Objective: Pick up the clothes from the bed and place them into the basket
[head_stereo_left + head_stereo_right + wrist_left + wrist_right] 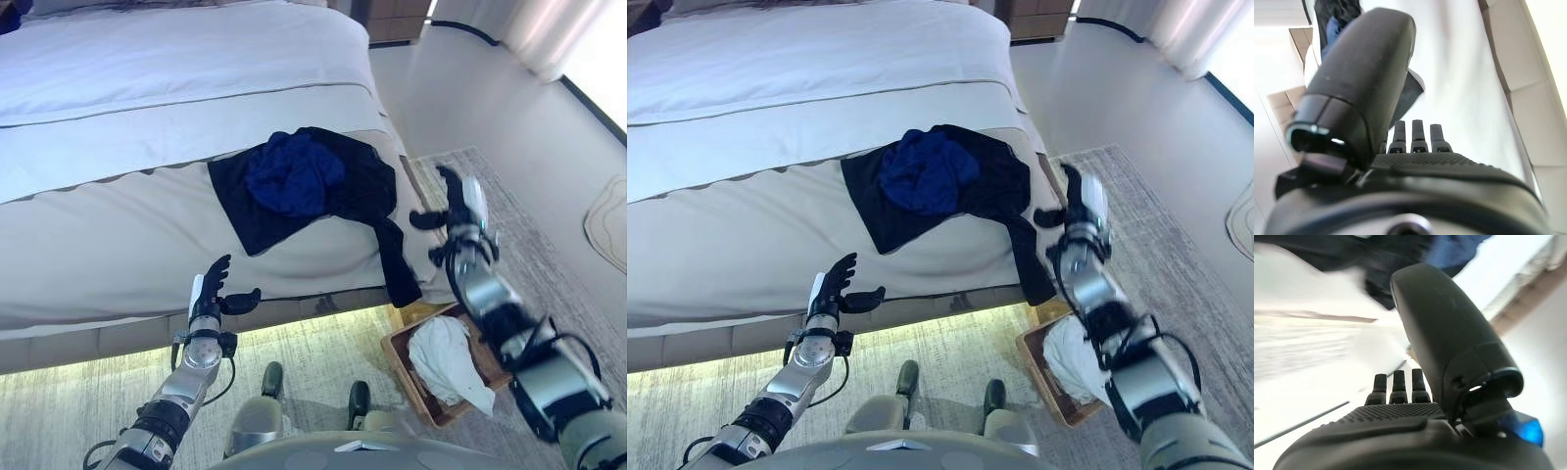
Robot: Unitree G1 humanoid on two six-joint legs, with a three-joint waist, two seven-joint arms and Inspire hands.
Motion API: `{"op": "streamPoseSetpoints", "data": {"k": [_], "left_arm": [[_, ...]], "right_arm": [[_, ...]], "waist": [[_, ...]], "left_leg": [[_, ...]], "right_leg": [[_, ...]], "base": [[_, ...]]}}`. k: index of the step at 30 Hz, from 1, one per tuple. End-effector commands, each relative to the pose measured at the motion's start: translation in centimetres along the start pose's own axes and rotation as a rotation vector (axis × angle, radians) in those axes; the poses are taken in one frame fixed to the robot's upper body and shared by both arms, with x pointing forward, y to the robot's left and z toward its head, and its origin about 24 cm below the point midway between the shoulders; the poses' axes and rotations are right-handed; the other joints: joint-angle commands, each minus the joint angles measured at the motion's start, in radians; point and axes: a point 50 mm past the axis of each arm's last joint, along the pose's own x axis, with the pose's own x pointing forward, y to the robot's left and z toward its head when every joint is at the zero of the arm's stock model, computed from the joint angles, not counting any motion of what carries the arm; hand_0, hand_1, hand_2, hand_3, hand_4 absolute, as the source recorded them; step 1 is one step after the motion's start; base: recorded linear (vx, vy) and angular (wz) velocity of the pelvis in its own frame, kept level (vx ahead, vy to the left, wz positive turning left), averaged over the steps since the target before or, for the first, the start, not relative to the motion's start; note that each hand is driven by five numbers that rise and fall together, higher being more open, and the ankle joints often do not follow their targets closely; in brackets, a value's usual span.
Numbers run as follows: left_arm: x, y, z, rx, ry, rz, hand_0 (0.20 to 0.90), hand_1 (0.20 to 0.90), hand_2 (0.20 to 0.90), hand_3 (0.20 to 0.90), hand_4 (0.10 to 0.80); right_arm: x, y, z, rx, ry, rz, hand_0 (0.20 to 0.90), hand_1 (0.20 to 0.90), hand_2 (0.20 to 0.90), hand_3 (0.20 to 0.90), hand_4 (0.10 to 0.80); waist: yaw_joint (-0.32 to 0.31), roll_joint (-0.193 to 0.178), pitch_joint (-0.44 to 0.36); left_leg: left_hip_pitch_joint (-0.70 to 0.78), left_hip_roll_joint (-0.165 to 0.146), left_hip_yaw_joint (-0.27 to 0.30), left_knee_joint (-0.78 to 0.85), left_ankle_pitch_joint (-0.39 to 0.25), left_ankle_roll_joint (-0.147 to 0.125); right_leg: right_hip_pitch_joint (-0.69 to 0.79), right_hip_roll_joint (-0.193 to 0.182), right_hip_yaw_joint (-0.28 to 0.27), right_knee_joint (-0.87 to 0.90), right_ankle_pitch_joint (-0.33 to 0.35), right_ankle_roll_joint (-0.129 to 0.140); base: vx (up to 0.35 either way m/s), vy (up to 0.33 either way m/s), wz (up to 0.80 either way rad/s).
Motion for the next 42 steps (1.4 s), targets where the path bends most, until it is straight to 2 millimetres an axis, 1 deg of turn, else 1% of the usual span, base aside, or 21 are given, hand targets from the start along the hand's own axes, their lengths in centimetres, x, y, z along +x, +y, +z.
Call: {"op": "streamPoseSetpoints", "data": {"k": [1,5,8,11,13,14,15,16,18,20,22,23,24,25,26,29,32,34,36,39,42], "left_arm": [[1.6,0.6,3.9,0.107,-0.191,-0.026,0.900,0.900,0.900,0.900,0.800],[1.3,0.8,3.2,0.142,-0.193,-0.056,0.900,0.900,0.900,0.900,0.800],[1.0,1.1,3.0,0.171,-0.210,-0.073,0.900,0.900,0.900,0.900,0.800],[0.9,1.6,3.6,0.207,-0.259,-0.089,0.900,0.900,0.900,0.900,0.800],[1.2,1.8,5.5,0.212,-0.351,-0.085,0.900,0.900,0.900,0.900,0.800],[1.4,1.9,6.7,0.203,-0.407,-0.077,0.900,0.900,0.900,0.900,0.800],[1.5,1.9,7.4,0.197,-0.436,-0.072,0.900,0.900,0.900,0.900,0.800],[1.6,2.2,9.3,0.176,-0.511,-0.051,0.900,0.900,0.900,0.900,0.800],[1.6,2.4,11.0,0.139,-0.572,-0.027,0.900,0.900,0.900,0.900,0.800],[1.4,2.5,12.2,0.108,-0.612,-0.015,0.900,0.900,0.900,0.900,0.800],[1.2,2.5,12.6,0.092,-0.626,-0.015,0.900,0.900,0.900,0.900,0.800],[1.0,2.4,12.9,0.087,-0.638,-0.020,0.900,0.900,0.900,0.900,0.800],[1.0,2.4,13.1,0.083,-0.644,-0.023,0.900,0.900,0.900,0.900,0.800],[0.7,2.3,13.3,0.076,-0.652,-0.033,0.900,0.900,0.900,0.900,0.800],[0.4,2.1,13.3,0.070,-0.663,-0.052,0.900,0.900,0.900,0.900,0.800],[-0.2,2.0,13.2,0.048,-0.674,-0.069,0.900,0.900,0.900,0.900,0.800],[-0.7,1.9,13.1,0.030,-0.688,-0.081,0.900,0.900,0.900,0.900,0.800],[-1.3,1.9,13.1,0.018,-0.711,-0.092,0.900,0.900,0.900,0.900,0.800],[-1.6,2.0,13.3,0.013,-0.722,-0.095,0.900,0.900,0.900,0.900,0.800],[-2.2,2.6,13.3,-0.013,-0.743,-0.093,0.900,0.900,0.900,0.900,0.800],[-2.5,2.9,13.2,-0.039,-0.743,-0.093,0.900,0.900,0.900,0.900,0.800]], "right_arm": [[3.3,-4.0,6.0,-0.056,-0.177,-0.083,0.900,0.900,0.900,0.900,0.800],[4.1,-4.7,6.0,-0.115,-0.150,-0.050,0.900,0.900,0.900,0.900,0.800],[4.3,-4.7,5.9,-0.139,-0.129,-0.024,0.900,0.900,0.900,0.900,0.800],[4.7,-5.3,5.8,-0.157,-0.098,-0.016,0.900,0.900,0.900,0.900,0.800],[5.3,-6.6,6.4,-0.170,-0.096,-0.061,0.900,0.900,0.900,0.900,0.800],[5.7,-7.5,6.9,-0.176,-0.099,-0.096,0.900,0.900,0.900,0.900,0.800],[5.8,-8.0,7.2,-0.180,-0.101,-0.115,0.900,0.900,0.900,0.900,0.800],[6.1,-9.4,7.7,-0.183,-0.098,-0.165,0.900,0.900,0.900,0.900,0.800],[6.3,-10.4,8.3,-0.166,-0.097,-0.217,0.900,0.900,0.900,0.900,0.800],[6.5,-11.1,9.0,-0.169,-0.090,-0.249,0.900,0.900,0.900,0.900,0.800],[6.7,-11.6,9.3,-0.168,-0.086,-0.269,0.900,0.900,0.900,0.900,0.800],[6.7,-12.2,9.6,-0.163,-0.084,-0.288,0.900,0.900,0.900,0.900,0.800],[6.8,-12.5,9.8,-0.160,-0.083,-0.300,0.900,0.900,0.900,0.900,0.800],[6.8,-13.0,10.0,-0.152,-0.078,-0.324,0.900,0.900,0.900,0.900,0.800],[6.9,-14.0,10.3,-0.142,-0.066,-0.359,0.900,0.900,0.900,0.900,0.800],[6.9,-15.6,11.0,-0.102,-0.052,-0.413,0.900,0.900,0.900,0.900,0.800],[6.8,-16.7,11.3,-0.037,-0.040,-0.463,0.900,0.900,0.900,0.900,0.800],[6.7,-18.1,11.9,0.008,-0.035,-0.506,0.900,0.900,0.900,0.900,0.800],[6.6,-18.7,12.1,0.037,-0.034,-0.523,0.900,0.900,0.900,0.900,0.800],[6.3,-20.6,12.7,0.111,-0.027,-0.568,0.900,0.900,0.900,0.900,0.800],[6.1,-21.5,13.0,0.168,-0.031,-0.589,0.900,0.900,0.900,0.900,0.800]], "waist": [[0.072,-0.022,-0.064],[0.100,-0.021,-0.075],[0.116,-0.019,-0.076],[0.138,-0.014,-0.060],[0.158,0.004,-0.004],[0.167,0.016,0.033],[0.171,0.022,0.051],[0.182,0.037,0.104],[0.191,0.053,0.163],[0.206,0.066,0.209],[0.216,0.076,0.231],[0.219,0.084,0.246],[0.222,0.088,0.254],[0.229,0.092,0.270],[0.238,0.104,0.287],[0.249,0.123,0.295],[0.257,0.137,0.295],[0.262,0.149,0.295],[0.264,0.153,0.295],[0.267,0.163,0.295],[0.269,0.165,0.295]], "left_leg": [[0.019,-0.042,-0.010,0.003,-0.080,0.030],[0.011,-0.048,-0.038,0.003,-0.069,0.029],[0.007,-0.049,-0.056,0.003,-0.062,0.028],[-0.007,-0.050,-0.076,0.015,-0.052,0.026],[-0.063,-0.057,-0.095,0.080,-0.052,0.025],[-0.100,-0.064,-0.103,0.121,-0.056,0.025],[-0.120,-0.069,-0.104,0.144,-0.060,0.025],[-0.171,-0.083,-0.103,0.215,-0.078,0.023],[-0.239,-0.102,-0.101,0.311,-0.105,0.025],[-0.300,-0.124,-0.094,0.407,-0.143,0.034],[-0.337,-0.136,-0.083,0.458,-0.163,0.043],[-0.369,-0.148,-0.076,0.504,-0.175,0.043],[-0.387,-0.153,-0.073,0.527,-0.184,0.043],[-0.401,-0.163,-0.065,0.576,-0.231,0.047],[-0.431,-0.177,-0.056,0.621,-0.250,0.056],[-0.497,-0.195,-0.047,0.688,-0.269,0.069],[-0.565,-0.207,-0.047,0.744,-0.282,0.076],[-0.626,-0.216,-0.048,0.795,-0.294,0.081],[-0.649,-0.220,-0.047,0.815,-0.299,0.084],[-0.709,-0.231,-0.041,0.870,-0.313,0.093],[-0.739,-0.236,-0.042,0.905,-0.323,0.095]], "right_leg": [[0.000,-0.027,-0.025,0.024,0.007,-0.014],[0.008,-0.029,-0.046,0.028,-0.003,-0.017],[0.010,-0.031,-0.061,0.045,-0.016,-0.021],[-0.008,-0.035,-0.079,0.109,-0.047,-0.029],[-0.056,-0.047,-0.098,0.197,-0.079,-0.042],[-0.086,-0.057,-0.109,0.238,-0.093,-0.047],[-0.102,-0.063,-0.112,0.259,-0.101,-0.048],[-0.137,-0.079,-0.126,0.309,-0.123,-0.056],[-0.190,-0.098,-0.130,0.391,-0.153,-0.064],[-0.247,-0.115,-0.133,0.498,-0.199,-0.073],[-0.289,-0.124,-0.137,0.575,-0.227,-0.079],[-0.313,-0.133,-0.139,0.624,-0.243,-0.084],[-0.328,-0.139,-0.139,0.650,-0.253,-0.086],[-0.343,-0.148,-0.129,0.709,-0.301,-0.086],[-0.376,-0.165,-0.137,0.772,-0.324,-0.091],[-0.446,-0.176,-0.135,0.858,-0.351,-0.099],[-0.517,-0.179,-0.128,0.918,-0.366,-0.106],[-0.584,-0.180,-0.119,0.974,-0.381,-0.114],[-0.608,-0.178,-0.115,0.994,-0.388,-0.118],[-0.671,-0.171,-0.109,1.043,-0.405,-0.129],[-0.706,-0.169,-0.101,1.074,-0.413,-0.131]], "base": [[0.117,0.026,0.20],[0.124,0.012,0.28],[0.141,0.011,0.28],[0.100,0.042,0.26],[-0.119,0.078,0.27],[-0.213,0.080,0.23],[-0.262,0.106,0.21],[-0.237,0.106,0.19],[-0.193,0.092,0.19],[-0.086,0.074,0.15],[-0.027,0.071,0.12],[-0.022,0.057,0.16],[0.052,0.010,0.16],[0.077,0.021,0.17],[0.071,0.024,0.16],[0.010,0.043,0.20],[0.002,0.014,0.11],[0.000,0.006,0.11],[0.016,-0.012,0.08],[0.036,-0.022,0.04],[0.038,-0.011,0.01]]}}
